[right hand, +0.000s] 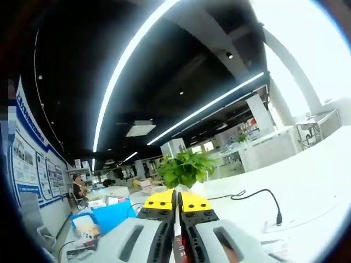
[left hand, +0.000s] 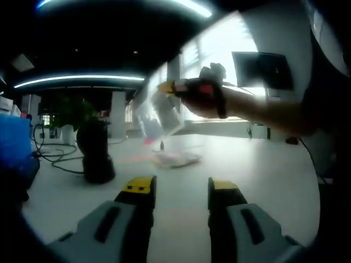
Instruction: Clip sheet goods on table flip sheet goods clip sheet goods scan sheet goods put sheet goods back to table
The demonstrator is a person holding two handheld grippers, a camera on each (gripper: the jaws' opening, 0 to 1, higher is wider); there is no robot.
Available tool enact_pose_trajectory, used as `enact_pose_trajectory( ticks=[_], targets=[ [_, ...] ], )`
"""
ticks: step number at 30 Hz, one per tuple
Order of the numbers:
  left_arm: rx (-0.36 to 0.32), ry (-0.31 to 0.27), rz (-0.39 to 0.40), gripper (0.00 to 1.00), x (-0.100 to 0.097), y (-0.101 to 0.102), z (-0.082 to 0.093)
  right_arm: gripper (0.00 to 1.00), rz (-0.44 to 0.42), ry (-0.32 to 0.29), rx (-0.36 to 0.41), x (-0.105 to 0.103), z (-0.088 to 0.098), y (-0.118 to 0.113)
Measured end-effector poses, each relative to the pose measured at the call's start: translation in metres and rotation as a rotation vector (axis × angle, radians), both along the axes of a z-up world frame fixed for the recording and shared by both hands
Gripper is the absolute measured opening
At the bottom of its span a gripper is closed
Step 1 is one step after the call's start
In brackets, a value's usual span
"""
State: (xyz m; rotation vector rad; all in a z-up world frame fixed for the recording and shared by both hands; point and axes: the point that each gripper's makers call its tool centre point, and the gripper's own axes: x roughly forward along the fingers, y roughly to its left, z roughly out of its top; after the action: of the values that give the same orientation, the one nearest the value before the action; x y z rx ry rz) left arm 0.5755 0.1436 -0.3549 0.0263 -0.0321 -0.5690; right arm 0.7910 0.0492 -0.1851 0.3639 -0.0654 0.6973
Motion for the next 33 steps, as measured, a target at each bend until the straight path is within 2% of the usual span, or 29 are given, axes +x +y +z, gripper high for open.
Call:
enact_pose_trajectory(
  ticks=[8,16,20,23,29,33],
  targets=[
    [0.010,0.002,0.010,0.30,0.002,0.001,-0.001,0.00,0.008,-0.016,-0.017,-0.009,0.011,-0.017],
    [0.019,0.001,0.026,0.30,0.004,0.003,-0.002,0.00,0.015,-0.116,-0.138,-0.031,0.016,-0.023],
    [0.021,0.001,0.030,0.30,0.005,0.003,-0.002,0.00,0.025,-0.117,-0.158,-0.040,0.017,-0.027],
    [0.027,0.001,0.029,0.30,0.005,0.003,-0.003,0.00,0.047,-0.098,-0.124,-0.045,0.021,-0.032],
    [0.037,0.000,0.029,0.30,0.005,0.002,-0.004,0.00,0.075,-0.128,-0.143,-0.053,0.028,-0.035],
    [0.046,-0.002,0.025,0.30,0.005,0.001,-0.005,0.00,0.089,-0.152,-0.193,-0.058,0.027,-0.036]
  ],
)
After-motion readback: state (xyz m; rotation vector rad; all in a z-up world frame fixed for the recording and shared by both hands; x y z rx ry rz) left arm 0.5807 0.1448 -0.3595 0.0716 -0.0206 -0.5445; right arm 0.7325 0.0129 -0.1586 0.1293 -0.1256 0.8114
